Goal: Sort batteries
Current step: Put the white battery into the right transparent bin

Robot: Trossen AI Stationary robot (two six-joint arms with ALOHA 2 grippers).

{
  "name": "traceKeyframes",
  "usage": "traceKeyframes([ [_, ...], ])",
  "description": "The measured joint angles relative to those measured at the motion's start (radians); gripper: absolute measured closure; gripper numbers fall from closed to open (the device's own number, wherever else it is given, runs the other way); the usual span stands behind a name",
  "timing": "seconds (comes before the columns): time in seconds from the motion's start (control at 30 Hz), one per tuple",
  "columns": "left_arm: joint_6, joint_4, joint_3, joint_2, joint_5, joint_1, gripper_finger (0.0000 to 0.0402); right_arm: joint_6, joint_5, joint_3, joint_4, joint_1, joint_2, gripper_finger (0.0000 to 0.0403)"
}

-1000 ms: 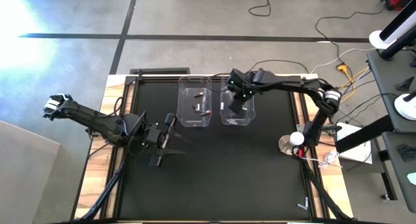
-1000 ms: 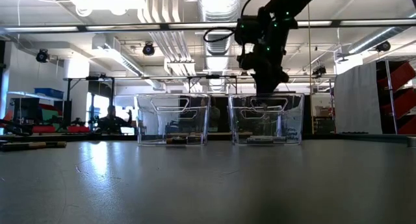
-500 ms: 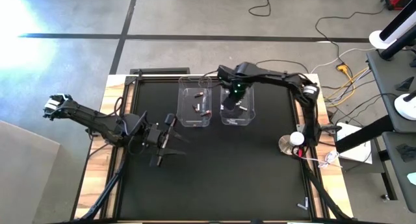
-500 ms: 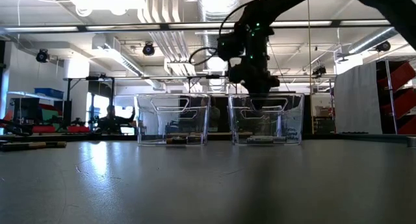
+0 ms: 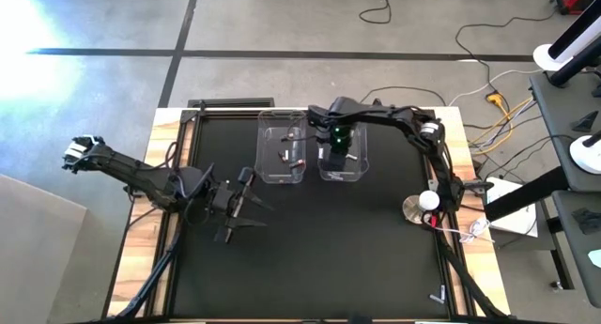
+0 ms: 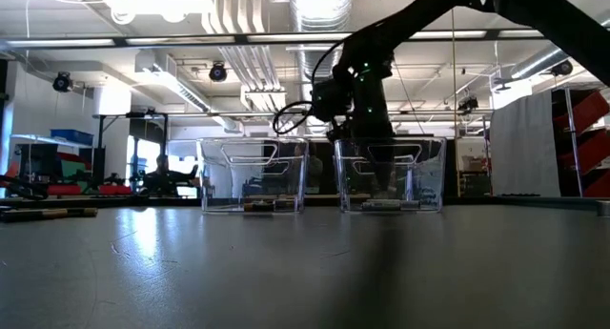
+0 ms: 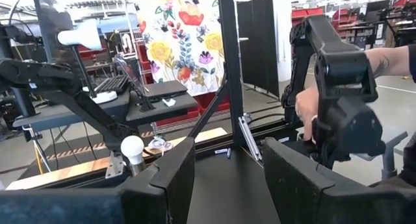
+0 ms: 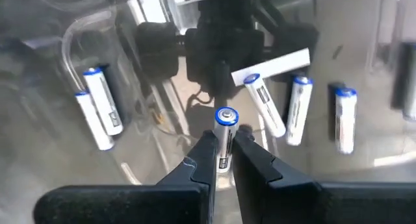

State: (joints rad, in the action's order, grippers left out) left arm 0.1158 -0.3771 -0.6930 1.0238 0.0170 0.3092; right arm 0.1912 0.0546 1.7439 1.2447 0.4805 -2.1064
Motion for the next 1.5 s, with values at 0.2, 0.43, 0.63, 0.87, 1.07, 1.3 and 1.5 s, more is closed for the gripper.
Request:
traceKeyframes([
  [0.2, -0.002, 0.003, 0.000, -0.005, 0.000, 0.001, 0.0242, 0.064, -0.005, 0.000, -0.005, 0.007, -0.046, 0.0374],
  [0.43, -0.002, 0.017, 0.000, -0.007, 0.000, 0.002, 0.0242, 0.093, -0.007, -0.001, -0.017, 0.008, -0.064, 0.0374],
  [0.63, -0.002, 0.022, 0.000, -0.015, 0.000, 0.002, 0.0242, 0.086, -0.009, -0.001, -0.025, 0.009, -0.064, 0.0371],
  [0.87, 0.010, 0.023, 0.000, -0.026, 0.001, 0.014, 0.0242, 0.082, -0.092, -0.001, -0.029, 0.005, -0.064, 0.0327],
  [1.07, 0.023, 0.031, 0.000, -0.031, 0.000, 0.031, 0.0242, 0.060, -0.107, -0.001, 0.005, 0.003, -0.015, 0.0278],
  [1.3, 0.023, 0.061, 0.000, -0.042, -0.005, 0.031, 0.0242, 0.001, -0.107, -0.001, 0.036, -0.044, 0.146, 0.0256],
  [1.5, 0.020, 0.090, 0.000, -0.045, -0.007, 0.032, 0.0242, -0.081, -0.108, -0.010, 0.018, -0.164, 0.310, 0.0272],
])
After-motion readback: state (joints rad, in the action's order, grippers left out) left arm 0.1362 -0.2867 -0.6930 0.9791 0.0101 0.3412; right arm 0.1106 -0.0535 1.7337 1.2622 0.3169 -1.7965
